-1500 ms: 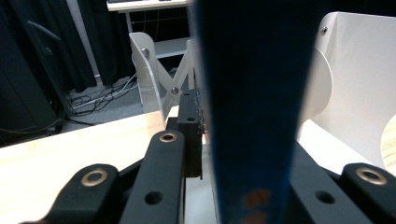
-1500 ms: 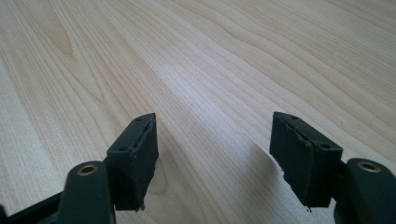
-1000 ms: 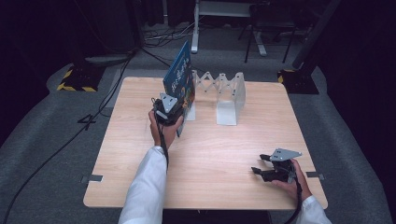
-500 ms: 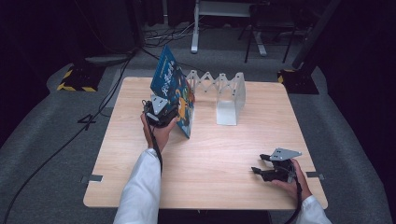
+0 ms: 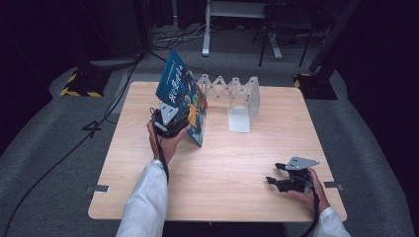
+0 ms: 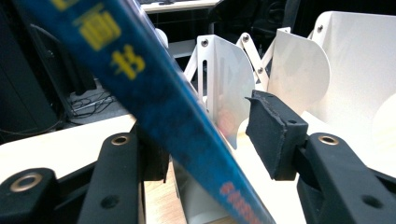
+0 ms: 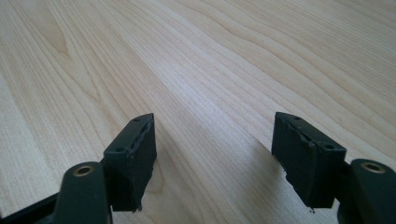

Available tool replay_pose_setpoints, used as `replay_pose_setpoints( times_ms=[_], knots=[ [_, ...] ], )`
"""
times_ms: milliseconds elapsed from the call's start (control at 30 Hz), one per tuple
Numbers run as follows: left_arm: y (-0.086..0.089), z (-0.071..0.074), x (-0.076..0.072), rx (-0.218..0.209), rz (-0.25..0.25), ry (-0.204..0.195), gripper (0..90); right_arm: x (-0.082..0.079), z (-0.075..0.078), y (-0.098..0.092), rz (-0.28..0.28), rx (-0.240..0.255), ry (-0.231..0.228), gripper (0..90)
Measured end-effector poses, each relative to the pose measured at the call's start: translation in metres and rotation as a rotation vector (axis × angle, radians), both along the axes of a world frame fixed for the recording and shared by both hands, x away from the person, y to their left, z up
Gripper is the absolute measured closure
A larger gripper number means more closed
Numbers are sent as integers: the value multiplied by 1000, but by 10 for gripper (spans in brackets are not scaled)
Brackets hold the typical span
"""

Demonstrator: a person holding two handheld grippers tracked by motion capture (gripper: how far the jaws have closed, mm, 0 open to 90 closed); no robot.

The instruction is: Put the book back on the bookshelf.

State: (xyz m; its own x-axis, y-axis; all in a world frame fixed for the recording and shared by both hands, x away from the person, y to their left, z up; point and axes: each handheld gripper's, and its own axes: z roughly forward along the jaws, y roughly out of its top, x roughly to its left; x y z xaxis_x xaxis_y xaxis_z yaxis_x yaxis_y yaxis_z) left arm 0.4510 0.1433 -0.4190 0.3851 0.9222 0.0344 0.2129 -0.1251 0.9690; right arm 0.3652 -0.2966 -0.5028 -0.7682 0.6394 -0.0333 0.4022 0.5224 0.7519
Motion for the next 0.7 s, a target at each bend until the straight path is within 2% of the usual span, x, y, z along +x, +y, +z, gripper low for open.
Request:
replay_pose_setpoints(
  times_ms=[433, 567, 700],
  knots=[
    [12, 3, -6, -1, -20, 19, 477, 0, 0, -1, -5, 9, -4, 304],
    [13, 5, -9, 17, -41, 17, 476, 0, 0, -1, -10, 9, -4, 303],
    [18, 6, -11, 20, -73, 34, 470, 0, 1, -2, -18, 12, 3, 285]
  ],
)
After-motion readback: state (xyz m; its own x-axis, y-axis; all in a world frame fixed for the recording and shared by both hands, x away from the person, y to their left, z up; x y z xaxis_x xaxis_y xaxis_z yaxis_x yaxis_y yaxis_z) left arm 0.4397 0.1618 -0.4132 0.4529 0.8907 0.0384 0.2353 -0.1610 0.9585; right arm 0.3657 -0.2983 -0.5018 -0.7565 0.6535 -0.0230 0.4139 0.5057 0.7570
